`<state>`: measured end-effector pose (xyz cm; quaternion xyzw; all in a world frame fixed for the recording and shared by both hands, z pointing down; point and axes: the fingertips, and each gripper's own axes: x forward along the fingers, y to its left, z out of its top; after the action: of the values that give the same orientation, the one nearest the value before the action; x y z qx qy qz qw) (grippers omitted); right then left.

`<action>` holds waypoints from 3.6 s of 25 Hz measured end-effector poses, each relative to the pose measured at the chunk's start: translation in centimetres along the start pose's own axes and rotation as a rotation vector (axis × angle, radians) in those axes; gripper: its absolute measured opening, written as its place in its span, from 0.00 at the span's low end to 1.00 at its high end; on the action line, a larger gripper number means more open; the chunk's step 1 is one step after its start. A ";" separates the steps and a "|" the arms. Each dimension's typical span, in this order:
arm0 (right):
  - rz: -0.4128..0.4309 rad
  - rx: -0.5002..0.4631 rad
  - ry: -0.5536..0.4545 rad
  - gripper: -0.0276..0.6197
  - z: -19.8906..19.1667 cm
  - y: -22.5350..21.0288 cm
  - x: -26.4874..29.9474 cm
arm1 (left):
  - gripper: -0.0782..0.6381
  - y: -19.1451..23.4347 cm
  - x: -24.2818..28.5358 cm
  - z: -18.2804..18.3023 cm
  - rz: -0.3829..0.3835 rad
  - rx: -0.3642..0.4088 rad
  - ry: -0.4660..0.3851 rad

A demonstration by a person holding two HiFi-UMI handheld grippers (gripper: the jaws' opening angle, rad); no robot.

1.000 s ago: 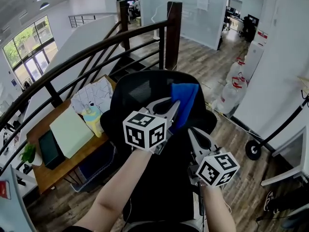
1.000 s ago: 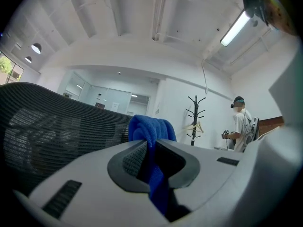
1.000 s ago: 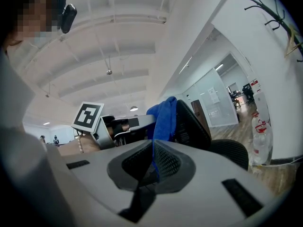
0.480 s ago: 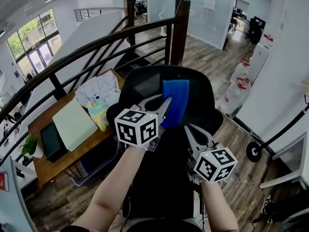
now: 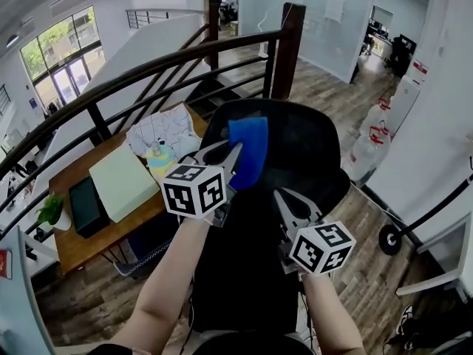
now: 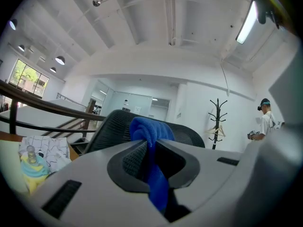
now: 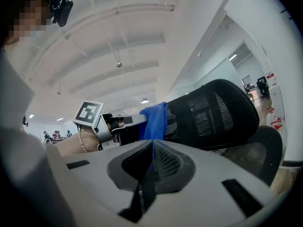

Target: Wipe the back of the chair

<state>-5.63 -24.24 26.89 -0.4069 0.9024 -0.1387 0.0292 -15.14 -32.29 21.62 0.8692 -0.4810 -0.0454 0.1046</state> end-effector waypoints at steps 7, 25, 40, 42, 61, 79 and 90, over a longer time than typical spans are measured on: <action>0.020 0.008 0.001 0.09 -0.6 1.6 0.6 | 0.18 2.6 -3.1 0.3 0.067 -0.009 -0.019; -0.005 0.069 0.008 0.09 -3.3 2.7 -0.5 | 0.18 4.8 -8.7 -0.7 0.145 -0.017 -0.040; -0.160 0.179 -0.039 0.09 -5.2 -6.0 -7.7 | 0.18 -7.1 -3.1 -9.4 -0.090 -0.036 0.081; -0.189 0.192 -0.043 0.09 -5.4 -7.9 -9.2 | 0.18 -9.5 -1.2 -10.9 -0.132 -0.034 0.107; -0.327 0.300 -0.035 0.09 -8.8 -17.5 -15.0 | 0.18 -22.8 13.5 -18.8 -0.358 0.000 0.220; -0.278 0.293 0.004 0.09 -9.5 -15.1 -12.6 | 0.18 -16.5 11.6 -19.5 -0.237 -0.022 0.259; -0.218 0.292 0.042 0.09 -10.1 -12.7 -10.0 | 0.18 -11.8 8.8 -18.4 -0.148 -0.050 0.235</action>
<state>8.53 -22.54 39.47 -0.4908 0.8236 -0.2791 0.0538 2.60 -31.15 37.08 0.8989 -0.3987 0.0372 0.1782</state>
